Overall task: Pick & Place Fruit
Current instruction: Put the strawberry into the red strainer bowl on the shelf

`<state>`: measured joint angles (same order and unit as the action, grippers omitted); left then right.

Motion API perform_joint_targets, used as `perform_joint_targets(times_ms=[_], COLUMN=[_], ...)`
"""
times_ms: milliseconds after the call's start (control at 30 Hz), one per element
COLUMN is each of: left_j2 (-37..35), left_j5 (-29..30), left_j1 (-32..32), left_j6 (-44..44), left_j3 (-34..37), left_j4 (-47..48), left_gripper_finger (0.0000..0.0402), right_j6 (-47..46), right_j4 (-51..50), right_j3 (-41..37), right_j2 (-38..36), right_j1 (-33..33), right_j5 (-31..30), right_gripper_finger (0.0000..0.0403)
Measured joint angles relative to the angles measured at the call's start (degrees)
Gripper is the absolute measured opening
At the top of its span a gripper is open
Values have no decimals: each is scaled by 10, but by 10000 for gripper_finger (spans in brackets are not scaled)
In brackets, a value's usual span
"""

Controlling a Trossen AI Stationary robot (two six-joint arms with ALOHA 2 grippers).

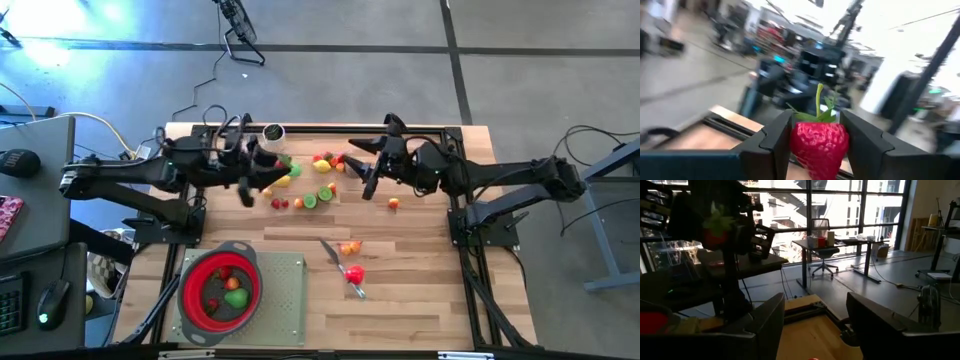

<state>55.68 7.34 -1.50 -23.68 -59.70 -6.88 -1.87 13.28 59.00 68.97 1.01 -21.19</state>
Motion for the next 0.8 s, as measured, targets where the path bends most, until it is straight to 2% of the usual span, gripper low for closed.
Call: perform_joint_targets(times_ms=[200,267,467,633,800], left_j2=[-37,-42,-39,-37,-37], left_j5=[-130,-148,-155,-126,-123], left_j1=[-2,-16,-80,-142,-206], left_j6=[-124,-149,-174,-214,-251], left_j3=[0,0,0,0,0], left_j4=[13,14,62,113,158], left_gripper_finger=[150,150,150,150,150], right_j6=[0,0,-22,-59,-96], right_j4=[-22,-28,-38,-50,-51], right_j3=[0,0,0,0,0], right_j2=[0,0,0,0,0], right_j1=[31,41,59,59,59], right_j5=[3,3,3,5,25], right_gripper_finger=[207,207,207,207,207])
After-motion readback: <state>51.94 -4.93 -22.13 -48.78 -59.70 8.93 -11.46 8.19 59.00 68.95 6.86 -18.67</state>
